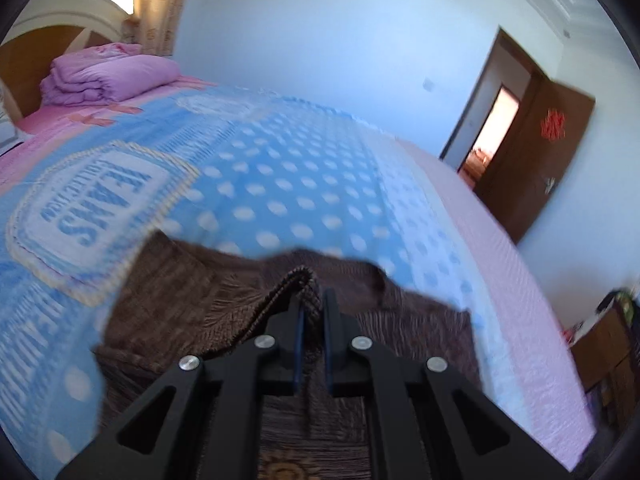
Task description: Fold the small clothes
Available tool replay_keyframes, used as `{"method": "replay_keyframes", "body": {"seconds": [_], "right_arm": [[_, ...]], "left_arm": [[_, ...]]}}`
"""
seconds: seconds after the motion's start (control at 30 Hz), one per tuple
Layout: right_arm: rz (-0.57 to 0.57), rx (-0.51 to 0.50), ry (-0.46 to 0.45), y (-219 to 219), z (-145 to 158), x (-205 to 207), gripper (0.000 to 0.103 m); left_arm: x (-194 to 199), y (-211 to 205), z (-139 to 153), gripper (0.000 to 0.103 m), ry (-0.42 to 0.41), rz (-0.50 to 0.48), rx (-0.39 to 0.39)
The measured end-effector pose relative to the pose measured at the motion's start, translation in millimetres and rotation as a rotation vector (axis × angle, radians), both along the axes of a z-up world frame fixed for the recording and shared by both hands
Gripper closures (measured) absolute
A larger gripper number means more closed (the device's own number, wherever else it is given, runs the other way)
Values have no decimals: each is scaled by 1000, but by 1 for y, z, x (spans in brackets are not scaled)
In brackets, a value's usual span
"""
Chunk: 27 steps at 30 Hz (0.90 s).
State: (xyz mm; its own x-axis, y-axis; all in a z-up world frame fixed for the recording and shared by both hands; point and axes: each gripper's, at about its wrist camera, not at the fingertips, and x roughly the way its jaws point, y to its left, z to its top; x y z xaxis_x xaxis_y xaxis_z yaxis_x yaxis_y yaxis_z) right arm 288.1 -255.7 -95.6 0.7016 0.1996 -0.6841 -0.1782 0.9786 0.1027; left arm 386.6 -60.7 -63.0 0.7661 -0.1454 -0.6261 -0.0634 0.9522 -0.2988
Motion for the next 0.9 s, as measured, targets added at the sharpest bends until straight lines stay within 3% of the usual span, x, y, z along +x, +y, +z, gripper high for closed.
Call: {"method": "replay_keyframes", "body": {"seconds": [0.13,0.23,0.27,0.37,0.4,0.47,0.53,0.73,0.9], "right_arm": [[-25,-8,6,-8,-8,2,25],[-43,-12,-11,-13,-8,3,25],[-47,-10,-15,-14,-9,3,25],[-52,-6,-17,-15,-11,3,25],[-52,-8,-20,-14,-10,3,25],[-48,-21,-35,-8,-7,1,25],[-30,-31,-39,4,-2,1,26],[122,-113,-12,78,13,29,26],[233,-227,-11,153,12,68,26]], "left_arm": [[8,-49,-45,85,123,-81,103],[-6,-48,-46,83,114,-129,113],[-13,-44,-41,75,94,-133,129],[-34,-15,-19,35,-32,-88,227],[-40,2,-12,30,-79,-30,299],[-36,31,-13,30,-87,56,427],[-23,58,-25,31,-22,135,537],[2,107,-75,30,219,162,576],[-13,112,-74,23,204,161,569]]}}
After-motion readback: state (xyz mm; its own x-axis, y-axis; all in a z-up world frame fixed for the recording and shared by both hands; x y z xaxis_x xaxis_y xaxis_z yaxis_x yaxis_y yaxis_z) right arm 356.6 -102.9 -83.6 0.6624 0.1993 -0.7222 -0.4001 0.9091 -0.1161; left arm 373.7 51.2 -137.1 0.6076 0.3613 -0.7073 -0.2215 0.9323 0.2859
